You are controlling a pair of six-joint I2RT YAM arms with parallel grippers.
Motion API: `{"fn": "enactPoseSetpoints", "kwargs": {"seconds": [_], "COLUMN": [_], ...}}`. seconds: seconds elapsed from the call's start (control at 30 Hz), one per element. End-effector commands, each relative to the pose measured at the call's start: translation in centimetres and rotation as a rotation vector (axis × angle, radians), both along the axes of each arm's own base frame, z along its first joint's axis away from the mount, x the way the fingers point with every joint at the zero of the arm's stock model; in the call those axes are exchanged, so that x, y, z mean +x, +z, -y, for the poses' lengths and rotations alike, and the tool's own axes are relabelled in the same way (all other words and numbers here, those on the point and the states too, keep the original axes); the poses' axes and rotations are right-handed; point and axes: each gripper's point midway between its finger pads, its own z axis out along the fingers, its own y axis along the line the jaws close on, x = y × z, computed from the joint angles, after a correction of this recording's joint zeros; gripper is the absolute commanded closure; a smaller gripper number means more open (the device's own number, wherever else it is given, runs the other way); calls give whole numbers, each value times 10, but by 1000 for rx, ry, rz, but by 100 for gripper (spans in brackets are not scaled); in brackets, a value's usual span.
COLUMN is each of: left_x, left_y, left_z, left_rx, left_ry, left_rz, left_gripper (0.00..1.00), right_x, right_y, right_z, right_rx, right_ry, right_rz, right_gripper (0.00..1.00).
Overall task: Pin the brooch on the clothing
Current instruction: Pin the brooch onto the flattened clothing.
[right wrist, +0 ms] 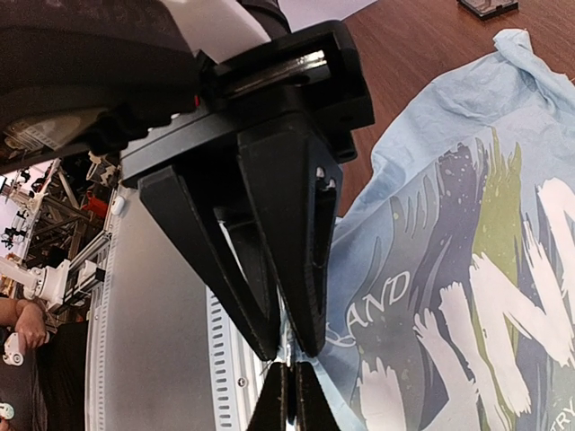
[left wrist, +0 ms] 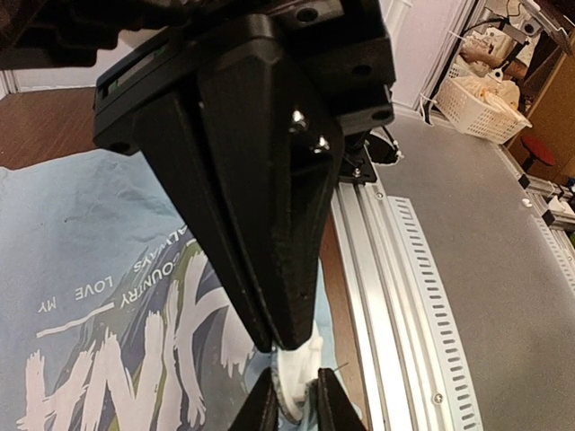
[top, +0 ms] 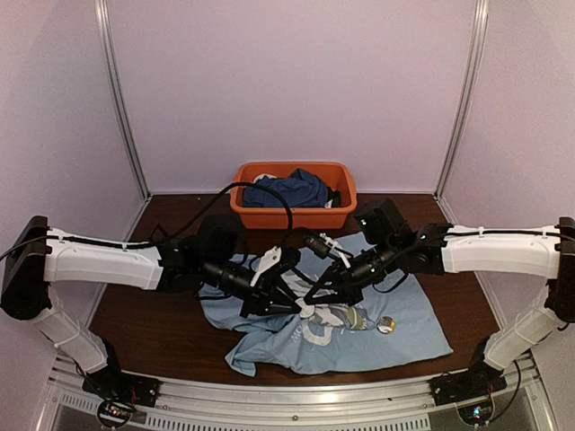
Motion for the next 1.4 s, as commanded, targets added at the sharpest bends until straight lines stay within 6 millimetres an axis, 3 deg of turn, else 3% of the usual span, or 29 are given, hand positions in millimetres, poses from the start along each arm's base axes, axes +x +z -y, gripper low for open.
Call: {"fn": "enactPoseSetpoints", "kwargs": {"seconds": [0.0, 0.3, 0.83, 1.37], "left_x": [-9, -10, -8, 7], "left_y": [0, -10, -7, -5], "left_z": [3, -3, 3, 4], "left_rx": [-29, -5, -47, -97], "left_ry": [-4, -2, 0, 124], "left_rz": [5, 26, 33, -7], "left_gripper": [82, 79, 83, 85], "right_x": [7, 7, 2, 3], "right_y": [16, 18, 27, 29], "right_z": [-7, -6, -11, -13], "right_rx": [73, 82, 150, 189], "right_ry": [-5, -2, 15, -4], "right_rz": [34, 35, -5, -28], "right_gripper": [100, 100, 100, 100]}}
